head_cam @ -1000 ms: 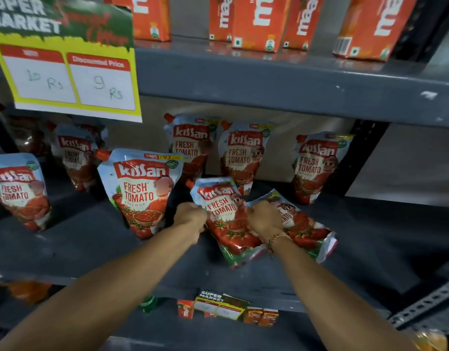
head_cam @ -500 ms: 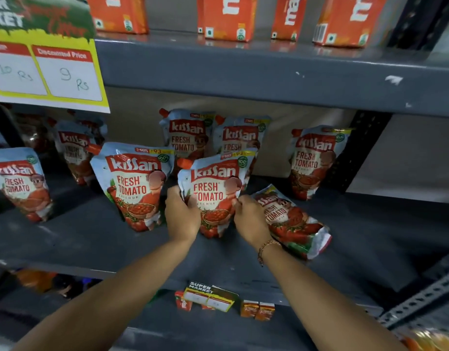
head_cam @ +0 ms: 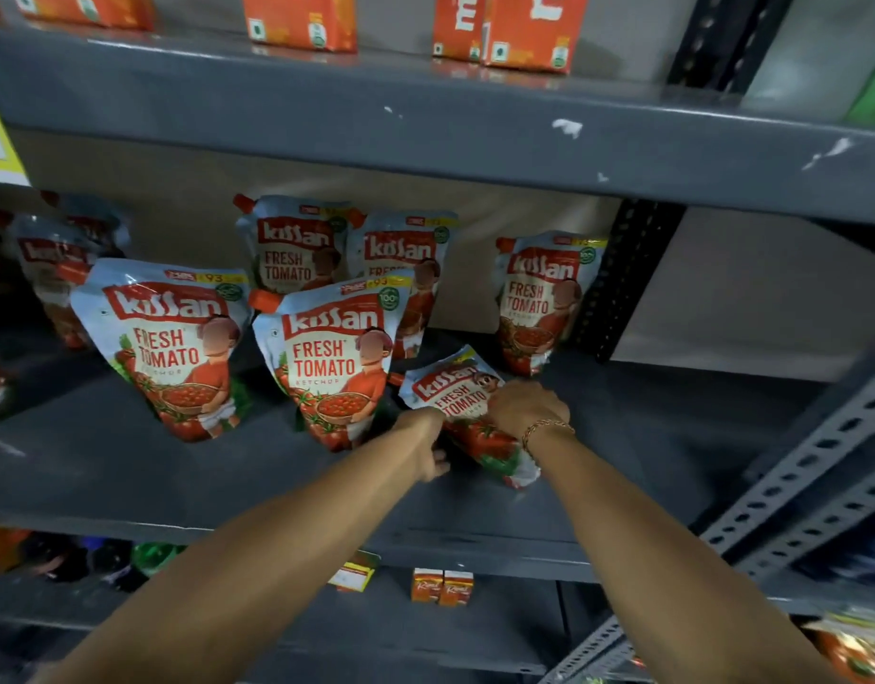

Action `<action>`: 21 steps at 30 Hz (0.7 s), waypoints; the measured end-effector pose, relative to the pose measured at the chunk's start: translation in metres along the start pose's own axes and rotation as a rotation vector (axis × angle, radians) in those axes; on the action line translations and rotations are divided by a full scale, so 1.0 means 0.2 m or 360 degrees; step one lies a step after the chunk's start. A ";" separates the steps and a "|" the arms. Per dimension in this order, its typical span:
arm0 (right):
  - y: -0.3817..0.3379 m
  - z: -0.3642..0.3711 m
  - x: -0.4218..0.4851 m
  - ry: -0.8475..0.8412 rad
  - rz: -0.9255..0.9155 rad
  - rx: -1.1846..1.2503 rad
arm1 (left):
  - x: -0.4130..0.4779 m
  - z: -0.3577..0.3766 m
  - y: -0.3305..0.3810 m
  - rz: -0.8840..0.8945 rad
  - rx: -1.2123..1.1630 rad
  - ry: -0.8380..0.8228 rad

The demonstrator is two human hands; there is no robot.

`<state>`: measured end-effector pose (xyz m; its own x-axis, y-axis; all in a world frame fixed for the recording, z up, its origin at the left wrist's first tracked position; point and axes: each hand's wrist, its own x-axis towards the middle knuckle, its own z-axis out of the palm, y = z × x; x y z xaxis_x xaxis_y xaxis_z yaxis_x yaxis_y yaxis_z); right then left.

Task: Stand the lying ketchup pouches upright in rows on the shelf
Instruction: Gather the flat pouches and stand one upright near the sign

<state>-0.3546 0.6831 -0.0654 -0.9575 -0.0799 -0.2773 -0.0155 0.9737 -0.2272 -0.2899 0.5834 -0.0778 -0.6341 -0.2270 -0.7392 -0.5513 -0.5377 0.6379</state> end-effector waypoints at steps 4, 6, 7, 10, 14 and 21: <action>0.02 0.04 -0.07 0.0213 -0.0035 0.0145 | 0.05 0.03 -0.03 0.0140 0.0041 0.0010; 0.04 0.06 -0.12 0.0398 -0.0072 0.0218 | 0.07 0.02 -0.07 0.0289 0.0073 0.0058; 0.06 0.07 -0.14 0.0502 -0.0097 0.0270 | 0.08 0.01 -0.08 0.0376 0.0087 0.0074; 0.09 0.11 -0.16 0.0785 -0.0229 0.0539 | 0.08 0.01 -0.07 0.0783 0.0250 0.0174; 0.12 0.16 -0.18 0.0942 -0.0381 0.1264 | -0.02 0.02 0.00 0.1334 0.0497 0.0116; 0.16 0.24 -0.11 0.0411 -0.0287 0.1786 | 0.02 -0.03 -0.07 0.1382 0.0669 0.0258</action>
<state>-0.3204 0.7061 -0.1117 -0.9996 -0.0263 0.0122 -0.0174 0.2069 -0.9782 -0.2814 0.5857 -0.0918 -0.8459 -0.5329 0.0233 -0.0961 0.1953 0.9760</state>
